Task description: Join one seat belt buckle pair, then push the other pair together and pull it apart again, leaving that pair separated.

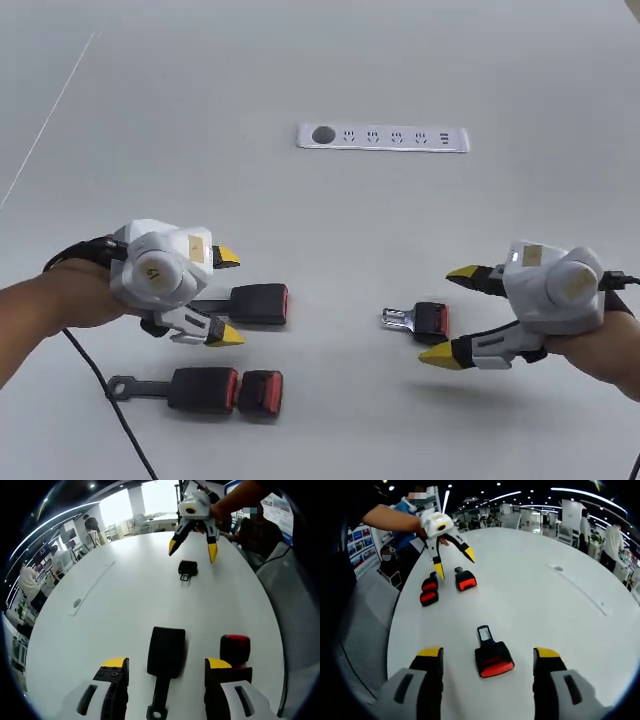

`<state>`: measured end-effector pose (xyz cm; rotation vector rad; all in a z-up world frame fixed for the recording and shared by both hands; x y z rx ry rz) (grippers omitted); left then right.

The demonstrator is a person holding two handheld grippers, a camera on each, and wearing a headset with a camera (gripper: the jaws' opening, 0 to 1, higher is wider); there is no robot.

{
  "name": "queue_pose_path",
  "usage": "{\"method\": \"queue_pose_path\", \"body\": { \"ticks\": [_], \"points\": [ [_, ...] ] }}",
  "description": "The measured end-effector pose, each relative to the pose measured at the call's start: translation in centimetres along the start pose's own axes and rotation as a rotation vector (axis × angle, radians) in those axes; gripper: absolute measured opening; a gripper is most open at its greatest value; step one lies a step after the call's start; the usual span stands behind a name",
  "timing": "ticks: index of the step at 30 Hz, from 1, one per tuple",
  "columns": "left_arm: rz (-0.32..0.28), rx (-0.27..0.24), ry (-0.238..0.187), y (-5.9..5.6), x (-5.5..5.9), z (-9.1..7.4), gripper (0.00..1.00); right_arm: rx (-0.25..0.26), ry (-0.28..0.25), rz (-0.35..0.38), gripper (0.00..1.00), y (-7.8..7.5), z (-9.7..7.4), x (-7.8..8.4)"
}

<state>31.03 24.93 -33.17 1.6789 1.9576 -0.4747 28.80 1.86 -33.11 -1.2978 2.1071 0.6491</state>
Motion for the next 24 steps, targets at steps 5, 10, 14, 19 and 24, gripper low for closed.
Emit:
{"method": "queue_pose_path", "body": {
  "ticks": [5, 10, 14, 19, 24],
  "points": [
    [-0.024, 0.023, 0.004, 0.4, 0.6, 1.2, 0.62, -0.038, 0.051, -0.024, 0.72, -0.4, 0.9, 1.2],
    [-0.018, 0.050, 0.034, 0.4, 1.8, 2.1, 0.60, -0.067, 0.071, -0.040, 0.66, -0.2, 1.4, 1.6],
    [-0.003, 0.068, 0.040, -0.2, 1.6, 2.6, 0.53, -0.078, 0.098, -0.062, 0.62, -0.2, 1.7, 2.1],
    [0.002, 0.099, 0.046, -0.5, 1.0, 2.7, 0.51, -0.092, 0.125, -0.092, 0.55, -0.4, 1.7, 2.4],
    [0.006, 0.113, 0.040, -0.3, 0.6, 2.6, 0.46, -0.091, 0.138, -0.108, 0.48, -1.1, 1.6, 2.5]
  ]
}}
Point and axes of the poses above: the centre of the closed fingertips' face, and the gripper's own axes: z roughly forward along the fingers, y roughly to its left, x roughly out of its underside, the point moved 1 cm from there along -z, roughly backward along the fingers, and after that the axes turned 1 degree about x, right-handed, at the moved point
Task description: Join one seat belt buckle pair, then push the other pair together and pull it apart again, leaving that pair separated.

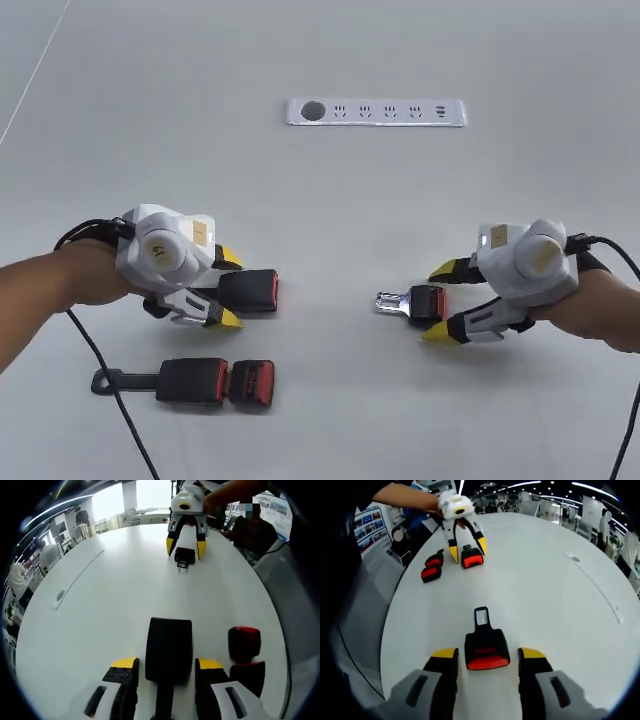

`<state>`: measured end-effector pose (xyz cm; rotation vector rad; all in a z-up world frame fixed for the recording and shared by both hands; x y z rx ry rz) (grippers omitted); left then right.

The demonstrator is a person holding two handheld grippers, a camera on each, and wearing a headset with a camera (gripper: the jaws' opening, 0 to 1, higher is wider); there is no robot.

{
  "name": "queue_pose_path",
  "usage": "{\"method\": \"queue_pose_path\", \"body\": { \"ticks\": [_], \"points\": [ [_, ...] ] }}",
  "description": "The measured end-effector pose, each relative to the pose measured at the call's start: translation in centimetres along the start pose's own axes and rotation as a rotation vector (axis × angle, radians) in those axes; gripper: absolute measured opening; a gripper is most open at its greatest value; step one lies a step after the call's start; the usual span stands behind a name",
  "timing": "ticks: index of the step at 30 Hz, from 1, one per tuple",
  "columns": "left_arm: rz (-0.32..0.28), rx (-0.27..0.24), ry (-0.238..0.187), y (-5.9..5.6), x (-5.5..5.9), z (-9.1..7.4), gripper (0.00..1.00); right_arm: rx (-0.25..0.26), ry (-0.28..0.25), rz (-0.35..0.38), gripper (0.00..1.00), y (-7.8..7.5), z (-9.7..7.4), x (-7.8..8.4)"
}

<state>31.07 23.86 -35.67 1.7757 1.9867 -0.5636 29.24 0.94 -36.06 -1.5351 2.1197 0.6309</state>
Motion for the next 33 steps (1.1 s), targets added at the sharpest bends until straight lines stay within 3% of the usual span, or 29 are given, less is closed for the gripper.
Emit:
{"method": "queue_pose_path", "body": {
  "ticks": [3, 6, 12, 18, 24, 33],
  "points": [
    [0.013, 0.010, -0.010, 0.4, 0.1, 0.0, 0.42, -0.002, -0.002, -0.053, 0.41, -0.1, 0.0, 0.1],
    [0.028, 0.019, -0.016, 0.5, 0.2, 0.1, 0.36, -0.021, -0.001, -0.053, 0.36, 0.1, -0.1, 0.2],
    [0.065, 0.039, -0.008, 0.4, 0.2, 0.2, 0.34, -0.014, -0.005, -0.072, 0.35, -0.3, -0.1, 0.2],
    [0.089, 0.056, 0.004, 0.3, 0.0, 0.2, 0.34, -0.027, 0.029, -0.091, 0.34, -0.4, -0.1, 0.2],
    [0.093, 0.058, 0.006, 0.3, 0.0, 0.2, 0.33, -0.018, 0.065, -0.104, 0.34, -0.4, 0.0, 0.0],
    [0.089, 0.057, 0.013, 0.2, 0.1, 0.1, 0.34, -0.024, 0.063, -0.099, 0.34, 0.1, 0.6, -1.1]
  ]
}}
Point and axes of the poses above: the centre of the closed fingertips' face, and the gripper's own axes: z roughly forward along the fingers, y roughly to its left, x roughly out of its underside, the point moved 1 cm from there along -z, roughly backward along the fingers, and after that the axes turned 1 degree about x, right-handed, at the moved point
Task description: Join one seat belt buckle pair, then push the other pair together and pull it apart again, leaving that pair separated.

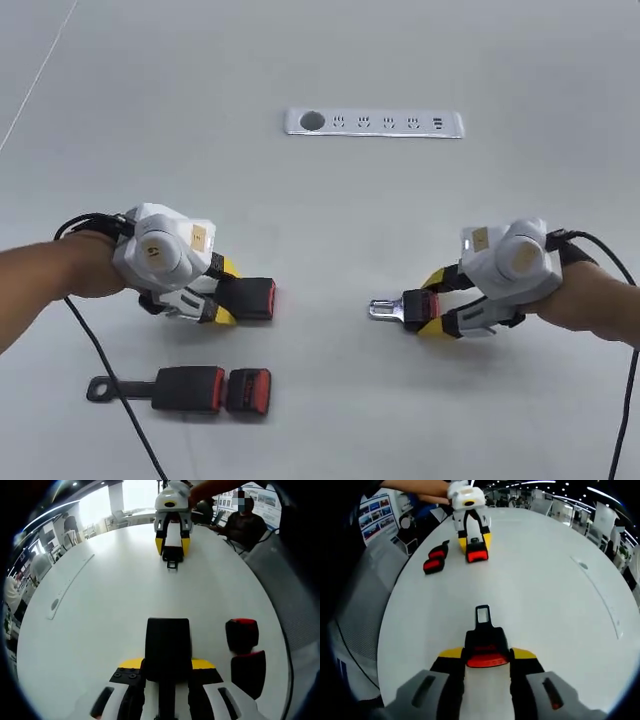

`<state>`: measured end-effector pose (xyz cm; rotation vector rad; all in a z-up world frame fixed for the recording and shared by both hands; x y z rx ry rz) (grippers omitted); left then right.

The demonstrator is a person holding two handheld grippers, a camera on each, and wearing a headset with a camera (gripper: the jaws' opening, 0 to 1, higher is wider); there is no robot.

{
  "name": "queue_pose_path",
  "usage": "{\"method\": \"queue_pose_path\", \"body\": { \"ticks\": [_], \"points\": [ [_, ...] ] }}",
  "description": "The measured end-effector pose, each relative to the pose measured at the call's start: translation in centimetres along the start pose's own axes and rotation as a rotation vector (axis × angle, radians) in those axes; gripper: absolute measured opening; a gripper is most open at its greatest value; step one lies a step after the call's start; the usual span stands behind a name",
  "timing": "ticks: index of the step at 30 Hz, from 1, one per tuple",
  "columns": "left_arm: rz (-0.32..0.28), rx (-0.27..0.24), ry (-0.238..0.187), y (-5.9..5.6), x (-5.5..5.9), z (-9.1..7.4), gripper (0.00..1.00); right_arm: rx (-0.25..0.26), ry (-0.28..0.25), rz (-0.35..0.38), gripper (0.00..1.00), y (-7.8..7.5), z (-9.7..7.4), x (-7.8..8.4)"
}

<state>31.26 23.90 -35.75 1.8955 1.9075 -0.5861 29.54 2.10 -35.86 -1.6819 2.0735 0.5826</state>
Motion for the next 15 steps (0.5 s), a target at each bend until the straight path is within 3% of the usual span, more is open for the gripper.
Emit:
{"method": "queue_pose_path", "body": {
  "ticks": [15],
  "points": [
    [-0.001, -0.004, 0.013, 0.0, 0.2, -0.1, 0.33, -0.003, -0.055, 0.002, 0.34, 0.2, 2.4, -3.0]
  ]
}}
Point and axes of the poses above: the centre of the closed fingertips' face, and the gripper's own axes: z roughly forward along the fingers, y roughly to its left, x roughly out of its underside, the point moved 1 cm from there along -z, roughly backward along the fingers, and after that the axes turned 1 degree about x, right-handed, at the moved point
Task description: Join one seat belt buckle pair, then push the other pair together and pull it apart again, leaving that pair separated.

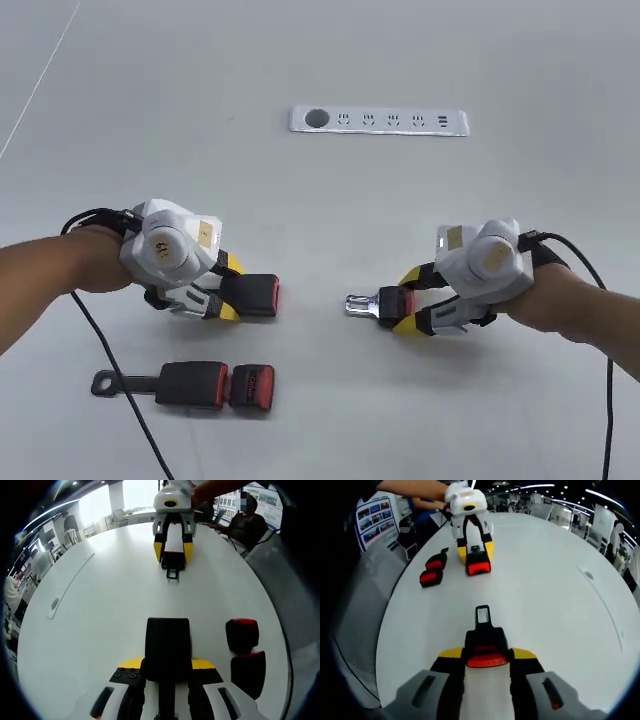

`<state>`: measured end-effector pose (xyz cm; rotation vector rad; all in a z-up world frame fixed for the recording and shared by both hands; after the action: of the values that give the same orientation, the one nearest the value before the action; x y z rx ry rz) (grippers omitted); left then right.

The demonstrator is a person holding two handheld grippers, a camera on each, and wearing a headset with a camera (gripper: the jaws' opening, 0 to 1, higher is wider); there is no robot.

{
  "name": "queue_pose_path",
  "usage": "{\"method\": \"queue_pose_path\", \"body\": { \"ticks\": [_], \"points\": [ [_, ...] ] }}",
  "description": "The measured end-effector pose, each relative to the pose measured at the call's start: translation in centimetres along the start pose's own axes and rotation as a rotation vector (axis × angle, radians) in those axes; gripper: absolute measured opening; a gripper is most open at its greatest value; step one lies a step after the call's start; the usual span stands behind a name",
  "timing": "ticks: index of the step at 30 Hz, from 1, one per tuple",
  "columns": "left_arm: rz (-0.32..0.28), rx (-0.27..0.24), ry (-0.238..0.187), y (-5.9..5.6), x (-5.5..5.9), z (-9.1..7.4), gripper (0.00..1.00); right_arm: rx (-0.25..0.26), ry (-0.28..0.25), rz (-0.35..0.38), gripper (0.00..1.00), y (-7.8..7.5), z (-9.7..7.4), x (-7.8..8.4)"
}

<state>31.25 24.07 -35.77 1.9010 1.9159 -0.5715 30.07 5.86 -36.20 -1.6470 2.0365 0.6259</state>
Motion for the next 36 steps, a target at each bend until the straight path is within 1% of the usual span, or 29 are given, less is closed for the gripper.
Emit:
{"method": "queue_pose_path", "body": {
  "ticks": [14, 23, 30, 36],
  "points": [
    [-0.001, 0.002, -0.001, -0.1, -0.1, -0.1, 0.33, -0.019, -0.047, -0.028, 0.34, 0.2, 1.9, -2.4],
    [0.003, 0.006, 0.003, 0.0, 0.0, 0.0, 0.33, -0.021, -0.072, -0.025, 0.34, 0.1, 2.8, -3.6],
    [0.005, 0.006, 0.006, 0.3, 0.4, 0.2, 0.33, -0.029, -0.090, -0.040, 0.34, 0.3, 4.0, -5.3],
    [0.009, 0.007, 0.013, 0.3, 0.4, 0.2, 0.33, -0.035, -0.094, -0.055, 0.34, 0.4, 4.8, -6.4]
  ]
}}
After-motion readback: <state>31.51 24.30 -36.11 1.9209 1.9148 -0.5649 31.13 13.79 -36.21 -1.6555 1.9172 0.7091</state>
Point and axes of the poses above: the centre of the closed fingertips' face, and the gripper's own axes: z roughly forward along the fingers, y roughly to its left, x roughly out of its underside, the point moved 1 cm from there along -z, roughly backward along the fingers, and after that the axes turned 1 degree about x, right-handed, at the moved point
